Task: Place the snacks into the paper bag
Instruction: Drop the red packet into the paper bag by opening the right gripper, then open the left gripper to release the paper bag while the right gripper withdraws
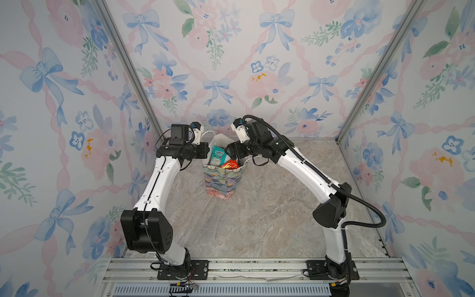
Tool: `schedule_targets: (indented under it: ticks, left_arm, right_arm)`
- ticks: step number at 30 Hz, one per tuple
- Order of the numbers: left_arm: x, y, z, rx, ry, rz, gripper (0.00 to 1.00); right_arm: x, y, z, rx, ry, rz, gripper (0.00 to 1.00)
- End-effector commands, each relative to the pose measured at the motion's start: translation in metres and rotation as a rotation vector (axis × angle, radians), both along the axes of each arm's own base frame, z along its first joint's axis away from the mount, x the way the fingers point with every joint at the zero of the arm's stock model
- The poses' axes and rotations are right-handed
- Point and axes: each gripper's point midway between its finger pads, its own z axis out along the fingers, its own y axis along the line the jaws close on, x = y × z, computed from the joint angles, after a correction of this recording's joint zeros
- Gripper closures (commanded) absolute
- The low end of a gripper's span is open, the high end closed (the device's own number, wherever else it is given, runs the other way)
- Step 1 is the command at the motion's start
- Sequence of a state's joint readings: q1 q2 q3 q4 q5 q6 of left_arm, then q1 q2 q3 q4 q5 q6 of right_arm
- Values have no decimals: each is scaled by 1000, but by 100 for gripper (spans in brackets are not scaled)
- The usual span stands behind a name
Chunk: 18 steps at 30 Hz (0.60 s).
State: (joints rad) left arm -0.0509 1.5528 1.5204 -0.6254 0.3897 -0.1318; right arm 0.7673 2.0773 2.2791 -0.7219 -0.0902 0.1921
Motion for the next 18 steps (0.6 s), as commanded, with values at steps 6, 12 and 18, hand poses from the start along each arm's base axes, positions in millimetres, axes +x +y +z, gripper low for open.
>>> schedule_targets:
  ticks: [6,12,18]
  left_arm:
    - [-8,4,-2,27,6,1,86]
    - [-10,6,2,38,-8,11,46]
    - [-16,2,2,66,-20,-6,2]
  right_arm:
    - [2,-44,79,100,-139,-81,3]
    - [6,-90,96,171,-185,-186,3]
    - [5,-132,106,219,-212,-269,4]
